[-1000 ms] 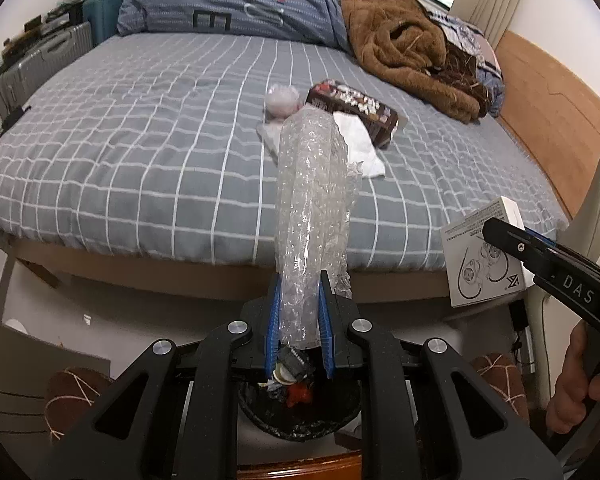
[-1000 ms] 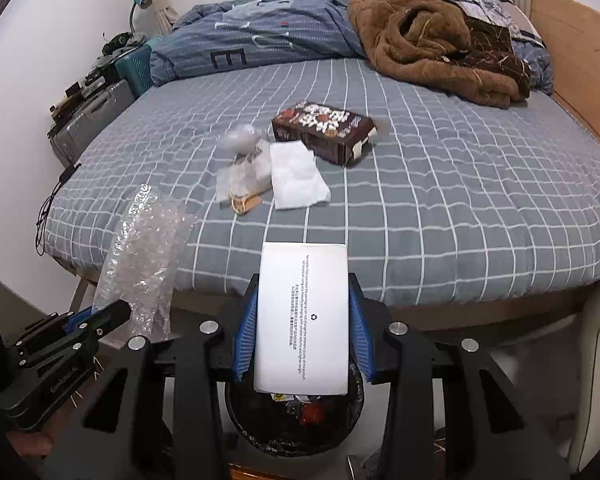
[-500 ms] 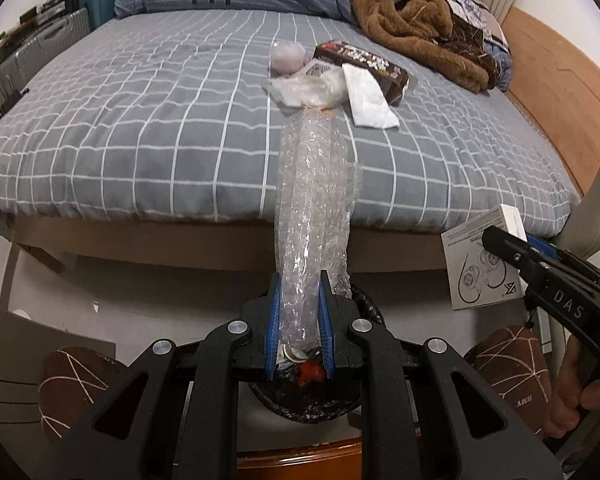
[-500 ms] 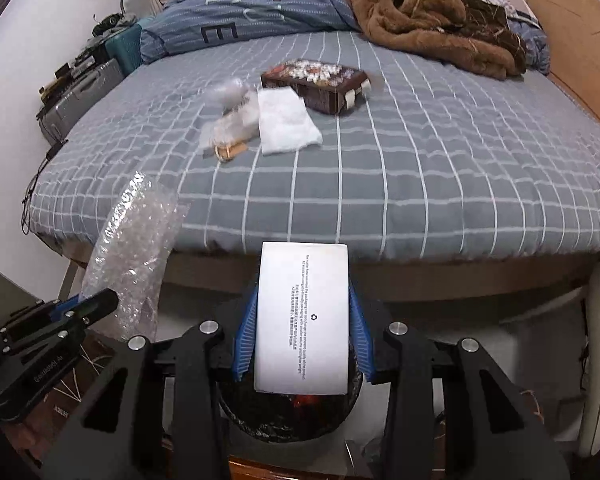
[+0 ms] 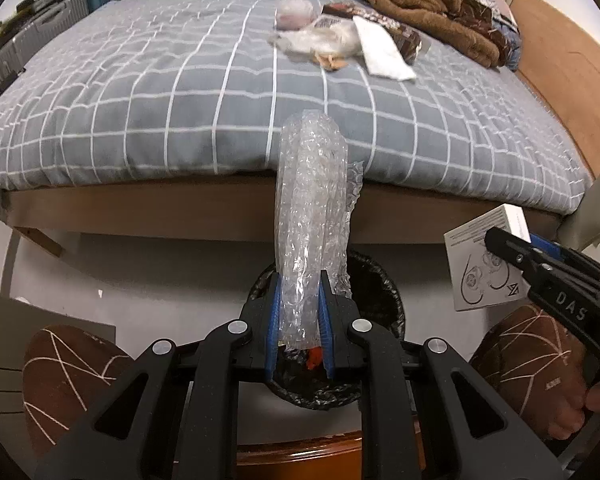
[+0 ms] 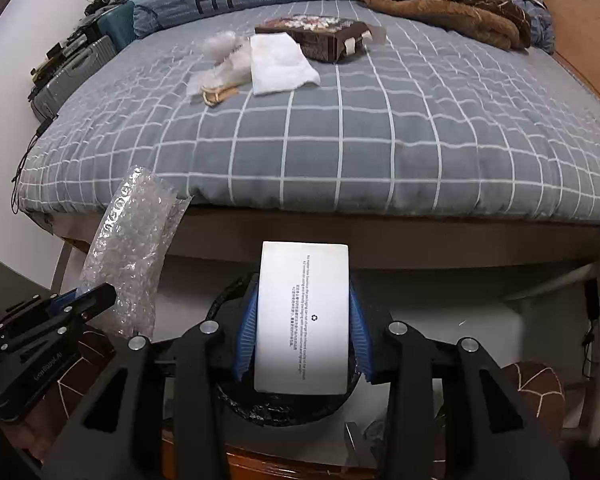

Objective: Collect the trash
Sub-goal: 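Carry the bubble wrap and white card down over the floor bin, then open the right tool to drop the card while the left tool releases the bubble wrap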

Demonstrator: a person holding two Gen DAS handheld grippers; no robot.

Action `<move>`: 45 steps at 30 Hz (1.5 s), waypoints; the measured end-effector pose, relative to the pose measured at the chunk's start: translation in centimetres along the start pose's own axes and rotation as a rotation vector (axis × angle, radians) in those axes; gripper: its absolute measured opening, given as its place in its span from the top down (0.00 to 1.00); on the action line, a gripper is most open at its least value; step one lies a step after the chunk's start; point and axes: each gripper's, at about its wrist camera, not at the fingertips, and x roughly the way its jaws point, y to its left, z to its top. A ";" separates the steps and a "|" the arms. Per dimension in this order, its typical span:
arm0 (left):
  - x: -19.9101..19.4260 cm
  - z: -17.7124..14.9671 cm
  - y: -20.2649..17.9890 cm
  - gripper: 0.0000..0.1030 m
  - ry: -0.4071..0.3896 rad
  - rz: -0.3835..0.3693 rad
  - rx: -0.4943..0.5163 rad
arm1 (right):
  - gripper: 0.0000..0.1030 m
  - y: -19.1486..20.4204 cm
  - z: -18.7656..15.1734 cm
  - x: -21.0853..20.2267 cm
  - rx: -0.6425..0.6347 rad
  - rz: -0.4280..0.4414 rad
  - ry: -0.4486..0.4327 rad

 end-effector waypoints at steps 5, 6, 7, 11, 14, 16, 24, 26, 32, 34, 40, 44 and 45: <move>2.0 -0.8 0.4 0.84 0.036 0.004 -0.004 | 0.62 -0.1 -0.7 1.5 0.004 -0.004 0.028; 2.4 -0.9 0.5 0.84 0.043 0.003 -0.005 | 0.62 -0.1 -0.8 1.9 0.005 -0.005 0.035; 2.8 -1.0 0.5 0.84 0.050 0.004 -0.006 | 0.62 -0.1 -0.9 2.2 0.005 -0.004 0.042; 4.3 -1.2 0.8 0.84 0.078 0.013 -0.007 | 0.62 0.0 -1.5 3.7 0.007 -0.001 0.073; 5.4 -1.2 0.8 0.84 0.097 0.018 -0.008 | 0.63 -0.1 -1.7 4.8 0.011 0.000 0.094; 6.1 -1.3 0.7 0.84 0.110 0.020 -0.006 | 0.63 0.0 -2.1 5.4 0.011 0.002 0.106; 8.9 -1.7 0.6 0.84 0.168 0.026 -0.008 | 0.63 0.2 -2.7 8.5 0.020 0.008 0.172; 9.4 -1.9 0.7 0.84 0.181 0.027 -0.009 | 0.63 0.4 -2.9 9.3 0.013 0.007 0.183; 10.8 -2.0 0.7 0.84 0.198 0.035 -0.011 | 0.63 1.4 -3.8 11.2 -0.029 -0.017 0.215; 11.0 -2.1 0.6 0.84 0.202 0.042 -0.012 | 0.63 1.6 -3.9 11.5 -0.032 -0.012 0.221; 11.3 -2.5 0.4 0.84 0.207 0.053 -0.010 | 0.51 2.1 -3.8 11.5 -0.046 -0.008 0.204; 11.2 -2.4 -0.1 0.84 0.210 0.051 -0.013 | 0.32 1.9 -3.3 11.0 -0.033 -0.011 0.180; 11.0 -2.2 -0.2 0.84 0.205 0.051 -0.009 | 0.28 1.8 -3.2 10.8 -0.028 -0.017 0.172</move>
